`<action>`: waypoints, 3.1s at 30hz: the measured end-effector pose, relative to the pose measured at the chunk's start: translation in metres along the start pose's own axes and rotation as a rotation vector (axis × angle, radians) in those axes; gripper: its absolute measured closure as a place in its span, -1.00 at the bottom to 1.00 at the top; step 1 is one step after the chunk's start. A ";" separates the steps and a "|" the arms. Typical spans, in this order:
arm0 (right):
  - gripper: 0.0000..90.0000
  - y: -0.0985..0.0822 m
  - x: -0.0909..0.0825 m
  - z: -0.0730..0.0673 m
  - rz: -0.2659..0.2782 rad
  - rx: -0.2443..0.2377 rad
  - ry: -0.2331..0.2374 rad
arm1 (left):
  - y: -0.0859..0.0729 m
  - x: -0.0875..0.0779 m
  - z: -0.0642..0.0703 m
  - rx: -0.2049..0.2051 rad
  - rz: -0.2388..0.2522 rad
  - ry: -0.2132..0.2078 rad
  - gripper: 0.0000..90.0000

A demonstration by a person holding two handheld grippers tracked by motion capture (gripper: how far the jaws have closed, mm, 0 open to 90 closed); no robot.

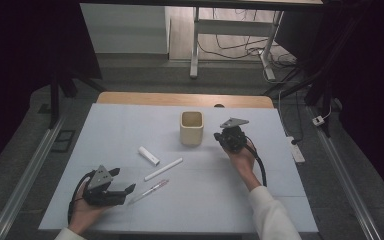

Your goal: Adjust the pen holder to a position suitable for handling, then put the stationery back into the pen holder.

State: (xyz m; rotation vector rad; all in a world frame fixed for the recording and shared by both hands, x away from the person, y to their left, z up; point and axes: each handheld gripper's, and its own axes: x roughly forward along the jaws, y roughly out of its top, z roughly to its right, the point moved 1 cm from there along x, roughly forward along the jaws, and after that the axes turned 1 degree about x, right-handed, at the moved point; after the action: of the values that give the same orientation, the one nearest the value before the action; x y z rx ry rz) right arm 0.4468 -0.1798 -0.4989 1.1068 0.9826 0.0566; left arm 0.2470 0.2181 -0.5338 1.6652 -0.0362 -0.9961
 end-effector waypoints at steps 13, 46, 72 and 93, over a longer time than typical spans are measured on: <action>0.55 -0.033 -0.044 -0.002 0.039 -0.013 0.042 | 0.001 0.002 0.000 -0.002 -0.001 -0.004 -0.58; -0.09 -0.113 -0.128 -0.013 0.129 -0.018 0.106 | 0.005 0.009 -0.003 0.010 0.004 -0.007 -0.57; -0.12 -0.115 -0.123 -0.022 0.113 -0.056 0.127 | 0.043 -0.002 0.008 0.181 -0.130 -0.051 -0.53; -0.14 -0.117 -0.119 -0.022 0.092 -0.062 0.129 | 0.073 0.019 0.018 0.234 -0.301 -0.149 -0.52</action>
State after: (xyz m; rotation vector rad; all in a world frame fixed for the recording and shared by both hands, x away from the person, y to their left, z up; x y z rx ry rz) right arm 0.3118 -0.2792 -0.5147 1.1017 1.0373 0.2342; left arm 0.2817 0.1682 -0.4855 1.8400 -0.0009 -1.3863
